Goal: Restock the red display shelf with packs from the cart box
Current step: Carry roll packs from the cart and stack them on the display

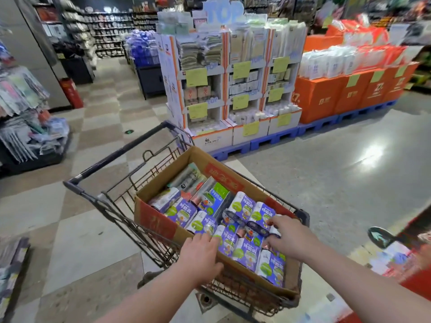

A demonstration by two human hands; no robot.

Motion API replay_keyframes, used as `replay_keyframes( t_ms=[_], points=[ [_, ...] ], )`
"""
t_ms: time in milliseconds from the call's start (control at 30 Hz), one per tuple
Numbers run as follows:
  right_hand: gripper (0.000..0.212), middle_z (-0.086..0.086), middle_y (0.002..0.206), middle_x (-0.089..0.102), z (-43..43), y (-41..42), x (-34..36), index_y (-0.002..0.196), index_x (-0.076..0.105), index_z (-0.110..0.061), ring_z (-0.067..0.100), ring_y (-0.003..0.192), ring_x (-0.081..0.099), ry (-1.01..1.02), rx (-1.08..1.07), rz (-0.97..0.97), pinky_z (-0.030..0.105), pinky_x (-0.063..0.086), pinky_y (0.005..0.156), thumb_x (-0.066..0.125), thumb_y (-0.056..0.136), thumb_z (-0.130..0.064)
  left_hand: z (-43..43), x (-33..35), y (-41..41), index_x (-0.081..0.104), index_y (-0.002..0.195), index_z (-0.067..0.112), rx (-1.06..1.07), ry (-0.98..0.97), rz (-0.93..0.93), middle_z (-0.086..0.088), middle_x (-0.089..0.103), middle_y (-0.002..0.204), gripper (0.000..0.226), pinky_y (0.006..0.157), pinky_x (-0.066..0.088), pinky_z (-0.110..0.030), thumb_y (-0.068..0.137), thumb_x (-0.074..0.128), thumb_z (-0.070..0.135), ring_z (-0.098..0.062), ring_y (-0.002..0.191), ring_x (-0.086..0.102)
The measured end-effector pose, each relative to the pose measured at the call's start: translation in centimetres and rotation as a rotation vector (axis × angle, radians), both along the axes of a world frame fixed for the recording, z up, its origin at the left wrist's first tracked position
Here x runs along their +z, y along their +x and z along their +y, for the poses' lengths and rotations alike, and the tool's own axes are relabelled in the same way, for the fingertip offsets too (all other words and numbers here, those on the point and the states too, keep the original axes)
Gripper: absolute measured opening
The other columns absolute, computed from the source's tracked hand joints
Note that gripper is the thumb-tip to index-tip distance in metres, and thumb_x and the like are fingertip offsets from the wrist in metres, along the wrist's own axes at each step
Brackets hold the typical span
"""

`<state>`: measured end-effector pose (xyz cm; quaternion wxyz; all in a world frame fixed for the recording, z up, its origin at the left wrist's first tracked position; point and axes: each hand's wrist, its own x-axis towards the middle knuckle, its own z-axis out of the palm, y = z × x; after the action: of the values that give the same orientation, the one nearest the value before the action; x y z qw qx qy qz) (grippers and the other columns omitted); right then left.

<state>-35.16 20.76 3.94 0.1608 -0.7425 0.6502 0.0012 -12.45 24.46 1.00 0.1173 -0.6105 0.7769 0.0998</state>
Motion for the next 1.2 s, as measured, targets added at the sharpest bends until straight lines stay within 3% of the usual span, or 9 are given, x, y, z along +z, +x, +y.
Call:
replay_keyframes(
  t_ms=[167, 367, 600, 867, 1067, 1200],
  points=[
    [0.038, 0.001, 0.120, 0.060, -1.9, 1.4, -1.8, 0.120, 0.054, -0.024, 0.022, 0.109, 0.058, 0.081, -0.094, -0.004, 0.032, 0.049, 0.082, 0.058, 0.085, -0.041, -4.5, -1.0, 2.1, 0.036, 0.137, 0.019, -0.062, 0.026, 0.001, -0.006, 0.044, 0.135, 0.056, 0.105, 0.033, -0.041, 0.090, 0.048, 0.047, -0.028, 0.128, 0.039],
    [0.034, 0.001, 0.118, 0.060, -4.8, 0.6, -4.3, 0.117, 0.054, -0.022, 0.023, 0.109, 0.057, 0.159, -0.124, 0.036, 0.029, 0.036, 0.070, 0.055, 0.088, -0.040, -9.7, -1.6, 1.1, 0.033, 0.139, 0.018, -0.109, 0.060, 0.050, -0.006, 0.041, 0.139, 0.058, 0.107, 0.033, -0.041, 0.091, 0.050, 0.044, -0.027, 0.131, 0.037],
    [0.053, 0.006, 0.132, 0.053, -11.3, -0.8, -8.2, 0.133, 0.046, -0.023, 0.026, 0.120, 0.053, 0.345, -0.210, 0.017, 0.032, 0.047, 0.091, 0.059, 0.085, -0.038, -16.3, -3.0, 0.6, 0.033, 0.140, 0.020, -0.111, 0.114, -0.002, -0.005, 0.040, 0.141, 0.057, 0.105, 0.033, -0.040, 0.091, 0.049, 0.046, -0.027, 0.131, 0.036],
    [0.048, 0.009, 0.137, 0.049, -17.6, -3.5, -13.7, 0.133, 0.045, -0.015, 0.026, 0.122, 0.052, 0.485, -0.344, -0.091, 0.029, 0.044, 0.090, 0.056, 0.090, -0.031, -23.6, -6.0, -2.7, 0.035, 0.139, 0.018, -0.113, 0.213, -0.054, -0.006, 0.041, 0.140, 0.056, 0.104, 0.035, -0.041, 0.092, 0.048, 0.047, -0.028, 0.131, 0.038],
    [0.062, 0.015, 0.145, 0.041, -20.4, -4.2, -17.7, 0.143, 0.033, -0.006, 0.030, 0.131, 0.043, 0.598, -0.444, -0.233, 0.032, 0.040, 0.102, 0.057, 0.091, -0.032, -27.7, -8.9, -5.7, 0.024, 0.147, 0.017, -0.077, 0.343, -0.053, -0.007, 0.034, 0.147, 0.070, 0.107, 0.035, -0.044, 0.091, 0.051, 0.050, -0.029, 0.133, 0.037],
    [0.064, 0.016, 0.141, 0.043, -21.4, -4.2, -19.9, 0.141, 0.033, -0.004, 0.031, 0.127, 0.047, 0.616, -0.550, -0.354, 0.030, 0.041, 0.096, 0.060, 0.088, -0.026, -29.4, -11.1, -6.5, 0.016, 0.150, 0.014, 0.003, 0.442, -0.001, -0.009, 0.029, 0.151, 0.079, 0.108, 0.036, -0.044, 0.090, 0.055, 0.047, -0.029, 0.137, 0.033]
  ],
)
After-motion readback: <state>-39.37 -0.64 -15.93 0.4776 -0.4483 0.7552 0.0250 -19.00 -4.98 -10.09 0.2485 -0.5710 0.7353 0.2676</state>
